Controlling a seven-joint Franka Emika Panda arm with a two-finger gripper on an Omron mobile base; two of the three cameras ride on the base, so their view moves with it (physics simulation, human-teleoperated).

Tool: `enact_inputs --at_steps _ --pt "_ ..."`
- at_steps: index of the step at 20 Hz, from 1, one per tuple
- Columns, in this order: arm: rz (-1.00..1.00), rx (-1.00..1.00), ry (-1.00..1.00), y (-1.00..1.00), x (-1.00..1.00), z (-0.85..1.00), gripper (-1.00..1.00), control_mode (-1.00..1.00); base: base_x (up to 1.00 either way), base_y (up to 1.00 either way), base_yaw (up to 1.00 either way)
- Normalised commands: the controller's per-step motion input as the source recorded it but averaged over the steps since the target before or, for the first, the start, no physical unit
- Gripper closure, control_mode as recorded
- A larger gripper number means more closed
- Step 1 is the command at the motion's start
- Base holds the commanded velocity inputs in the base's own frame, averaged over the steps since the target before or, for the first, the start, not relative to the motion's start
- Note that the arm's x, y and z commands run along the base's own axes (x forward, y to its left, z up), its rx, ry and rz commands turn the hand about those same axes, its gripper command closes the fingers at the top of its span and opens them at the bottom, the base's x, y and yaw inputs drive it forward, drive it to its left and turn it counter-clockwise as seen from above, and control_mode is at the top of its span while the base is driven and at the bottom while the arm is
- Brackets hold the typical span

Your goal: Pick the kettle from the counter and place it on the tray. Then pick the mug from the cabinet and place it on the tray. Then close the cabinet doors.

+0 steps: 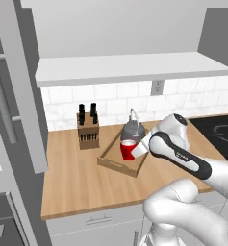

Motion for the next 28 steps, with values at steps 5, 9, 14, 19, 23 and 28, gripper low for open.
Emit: enact_inputs --at_steps 5,9,14,19,23,28 --pt "0.17 -0.09 -0.09 -0.01 0.33 -0.33 1.00 -1.00 0.00 0.00 0.00" --pt "0.17 -0.04 -0.07 -0.09 0.34 -0.24 1.00 -1.00 0.00 0.00 0.00" --pt "0.17 -0.02 -0.02 -0.11 0.35 -0.23 1.00 -1.00 0.00 0.00 0.00" --pt "0.17 -0.03 -0.07 -0.08 0.35 -0.19 1.00 -1.00 0.00 0.00 0.00" --pt "0.17 -0.08 -0.13 -0.10 0.29 -0.14 1.00 -1.00 0.00 0.00 0.00" --pt "0.15 -0.13 -0.10 -0.06 0.17 -0.26 1.00 -1.00 0.00 0.00 0.00"
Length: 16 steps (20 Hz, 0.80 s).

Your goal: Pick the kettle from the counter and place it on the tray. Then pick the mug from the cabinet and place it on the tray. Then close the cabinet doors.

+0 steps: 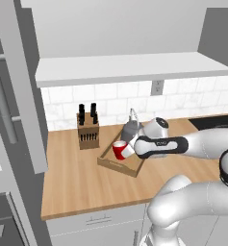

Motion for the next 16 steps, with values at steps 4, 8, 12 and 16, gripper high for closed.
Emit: enact_inputs --at_steps 4,8,12,16 --pt "0.12 -0.09 -0.02 -0.15 0.01 -0.30 1.00 -1.00 0.00 0.00 0.00" --pt "0.08 -0.03 0.00 -0.21 0.00 -0.27 -1.00 -1.00 0.00 0.00 0.00" --pt "0.06 0.00 -0.04 -0.23 -0.07 -0.17 -1.00 -1.00 0.00 0.00 0.00" --pt "0.02 0.00 -0.14 -0.19 -0.08 -0.03 -1.00 -1.00 0.00 0.00 0.00"
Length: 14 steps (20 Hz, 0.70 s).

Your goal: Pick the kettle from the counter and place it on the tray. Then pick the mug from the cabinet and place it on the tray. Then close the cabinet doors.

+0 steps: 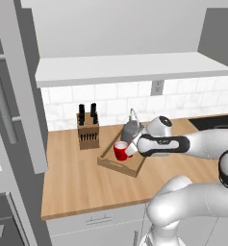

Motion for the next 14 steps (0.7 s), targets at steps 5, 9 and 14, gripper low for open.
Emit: enact_inputs --at_steps 5,9,14 --pt "0.01 0.00 -0.11 -0.10 -0.02 0.17 -1.00 -1.00 0.00 0.00 0.00" --pt "0.00 0.00 0.00 -0.02 -0.20 0.48 -1.00 -1.00 0.00 0.00 0.00" --pt "-0.06 0.00 0.00 0.00 -0.32 0.58 -1.00 -1.00 0.00 0.00 0.00"
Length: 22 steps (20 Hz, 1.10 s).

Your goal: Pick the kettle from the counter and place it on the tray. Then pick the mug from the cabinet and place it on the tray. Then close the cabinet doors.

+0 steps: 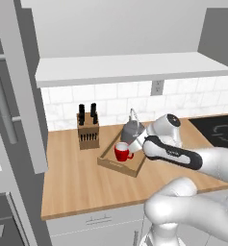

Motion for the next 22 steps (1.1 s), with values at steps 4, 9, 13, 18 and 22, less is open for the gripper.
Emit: enact_inputs --at_steps 4,9,13,18,22 --pt "-0.20 0.02 0.00 -0.04 -0.52 0.66 -1.00 -1.00 0.00 0.00 0.00" --pt "-0.52 0.15 0.00 -0.09 -0.64 0.54 -1.00 -1.00 0.00 0.00 0.00" --pt "-0.64 0.29 -0.01 -0.01 -0.64 0.49 -1.00 -1.00 0.00 0.00 0.00" --pt "-0.61 0.41 0.00 -0.03 -0.63 0.50 -1.00 -1.00 0.00 0.00 0.00" --pt "-0.52 0.47 0.00 -0.04 -0.61 0.49 -1.00 -1.00 0.00 0.00 0.00"
